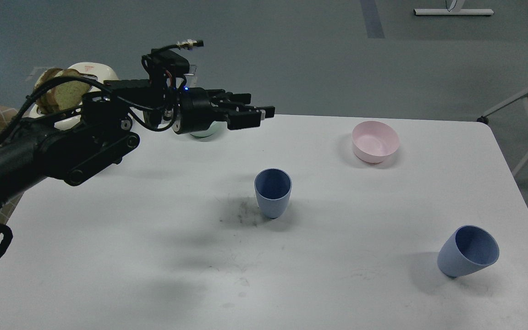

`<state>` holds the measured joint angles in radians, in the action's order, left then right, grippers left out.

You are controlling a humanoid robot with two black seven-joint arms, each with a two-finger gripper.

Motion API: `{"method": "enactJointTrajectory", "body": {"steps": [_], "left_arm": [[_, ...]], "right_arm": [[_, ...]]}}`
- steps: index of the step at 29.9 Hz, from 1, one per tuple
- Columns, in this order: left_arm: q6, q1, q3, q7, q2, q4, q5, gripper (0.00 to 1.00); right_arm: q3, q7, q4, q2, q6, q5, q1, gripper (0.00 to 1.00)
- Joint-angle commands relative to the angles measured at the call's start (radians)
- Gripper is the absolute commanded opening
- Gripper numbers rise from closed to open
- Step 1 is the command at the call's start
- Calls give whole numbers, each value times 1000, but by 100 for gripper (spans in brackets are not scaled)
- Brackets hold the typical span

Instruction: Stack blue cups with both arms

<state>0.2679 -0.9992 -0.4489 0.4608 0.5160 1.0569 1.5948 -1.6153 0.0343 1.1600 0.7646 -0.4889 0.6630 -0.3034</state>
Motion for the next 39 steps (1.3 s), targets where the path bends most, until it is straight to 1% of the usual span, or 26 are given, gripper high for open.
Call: {"method": "enactJointTrajectory", "body": {"steps": [1,2,3,5,7,9,11,13,14,15,17,20,24,27,29,32,34,39], "left_arm": [[-7,33,-131,4,18,-43,-270,96],[-7,36,-151,4,21,-55,-321,96],[-4,43,-190,4,25,-78,-420,96],[-4,51,-220,3,30,-90,-517,97],[-4,82,-264,-1,42,-104,-701,97],[-4,105,-292,-2,53,-113,-825,97],[-4,120,-307,-2,53,-117,-896,97],[-6,142,-329,-5,53,-120,-979,97],[-6,154,-339,-5,53,-123,-1015,97],[-6,169,-352,-5,52,-130,-1035,97],[-4,182,-366,-5,50,-136,-1049,97],[-4,186,-375,-5,49,-137,-1053,97],[-1,186,-375,-5,47,-137,-1053,97],[-1,186,-375,-5,45,-137,-1053,97],[-4,185,-375,-7,45,-137,-1052,97],[-6,185,-375,-8,44,-137,-1052,97],[-6,186,-375,-8,44,-137,-1052,97],[-7,188,-375,-8,44,-137,-1052,97]], "right_arm": [[-1,88,82,39,0,260,32,100],[0,105,98,42,0,312,38,100],[-1,140,128,44,0,411,50,100],[0,171,153,48,0,505,56,100],[2,216,197,67,0,678,70,100],[8,231,220,96,0,810,87,100],[18,236,233,126,0,892,107,100],[51,259,244,194,0,975,141,100],[87,281,245,246,0,1003,159,100],[141,288,245,283,0,1011,168,100],[242,288,251,318,0,1012,165,100],[351,286,292,332,0,1018,170,100],[474,263,357,337,0,1027,181,100],[515,233,368,340,0,1075,191,100],[519,223,372,334,0,1086,204,100],[517,214,377,331,0,1086,220,100],[519,210,376,331,0,1089,222,98],[520,210,379,331,0,1112,251,96]]}}
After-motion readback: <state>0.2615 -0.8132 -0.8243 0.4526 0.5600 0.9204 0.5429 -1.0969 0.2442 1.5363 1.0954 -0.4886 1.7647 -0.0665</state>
